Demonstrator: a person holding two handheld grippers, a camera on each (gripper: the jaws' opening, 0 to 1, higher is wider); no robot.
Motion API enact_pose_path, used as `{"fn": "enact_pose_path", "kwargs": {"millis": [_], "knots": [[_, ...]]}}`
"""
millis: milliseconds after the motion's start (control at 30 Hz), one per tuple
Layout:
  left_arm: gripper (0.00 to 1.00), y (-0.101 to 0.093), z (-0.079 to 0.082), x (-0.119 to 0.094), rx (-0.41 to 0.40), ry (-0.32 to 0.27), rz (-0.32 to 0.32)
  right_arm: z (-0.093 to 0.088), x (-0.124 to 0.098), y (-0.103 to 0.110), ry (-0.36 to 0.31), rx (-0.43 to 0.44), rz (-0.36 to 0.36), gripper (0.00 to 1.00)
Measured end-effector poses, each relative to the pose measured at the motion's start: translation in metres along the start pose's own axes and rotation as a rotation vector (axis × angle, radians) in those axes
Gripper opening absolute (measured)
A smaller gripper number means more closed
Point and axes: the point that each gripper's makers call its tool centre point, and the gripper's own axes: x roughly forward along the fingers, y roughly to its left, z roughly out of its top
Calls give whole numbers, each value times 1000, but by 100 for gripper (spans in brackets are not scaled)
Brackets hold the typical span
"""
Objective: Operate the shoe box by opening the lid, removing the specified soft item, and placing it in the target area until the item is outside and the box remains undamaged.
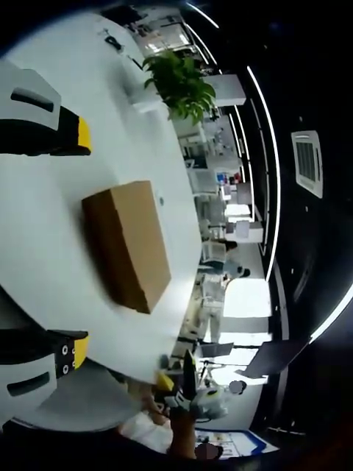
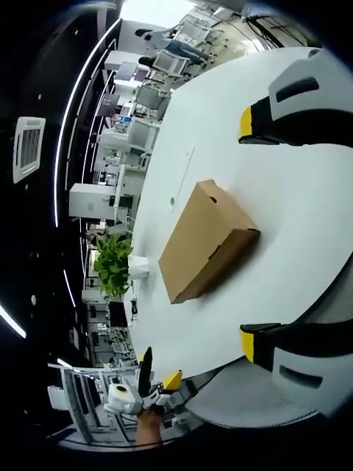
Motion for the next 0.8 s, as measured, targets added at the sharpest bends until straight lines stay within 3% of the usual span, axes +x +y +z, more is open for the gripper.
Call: {"fn": "enact_pose_path", "kwargs": {"millis": [800], "knots": [[100,0,2,12,18,11,-29,-2,1,-2,1,10,-4,96]]}}
